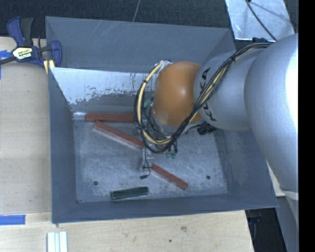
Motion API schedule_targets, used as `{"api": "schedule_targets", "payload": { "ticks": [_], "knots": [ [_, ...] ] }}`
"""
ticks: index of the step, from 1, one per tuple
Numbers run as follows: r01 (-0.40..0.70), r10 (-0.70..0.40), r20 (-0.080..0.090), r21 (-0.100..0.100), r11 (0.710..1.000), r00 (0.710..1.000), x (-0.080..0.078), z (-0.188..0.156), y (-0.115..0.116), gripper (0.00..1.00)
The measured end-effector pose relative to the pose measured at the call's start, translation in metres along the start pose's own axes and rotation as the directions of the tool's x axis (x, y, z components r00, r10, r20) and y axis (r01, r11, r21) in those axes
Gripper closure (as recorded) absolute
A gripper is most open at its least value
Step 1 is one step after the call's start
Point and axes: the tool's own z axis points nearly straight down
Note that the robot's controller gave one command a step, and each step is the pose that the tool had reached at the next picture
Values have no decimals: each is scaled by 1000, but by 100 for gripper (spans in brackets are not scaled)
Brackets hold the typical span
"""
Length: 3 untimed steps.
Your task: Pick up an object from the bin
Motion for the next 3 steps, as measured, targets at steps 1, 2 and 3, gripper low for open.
{"api": "schedule_targets", "payload": {
  "ticks": [1,2,3],
  "knots": [
    [19,-19,6,-2,1000,1000,-39,3,35,100],
    [18,-18,6,-2,1000,1000,-39,3,35,100],
    [81,-81,3,-1,997,997,-32,-119,42,100]
  ]
}}
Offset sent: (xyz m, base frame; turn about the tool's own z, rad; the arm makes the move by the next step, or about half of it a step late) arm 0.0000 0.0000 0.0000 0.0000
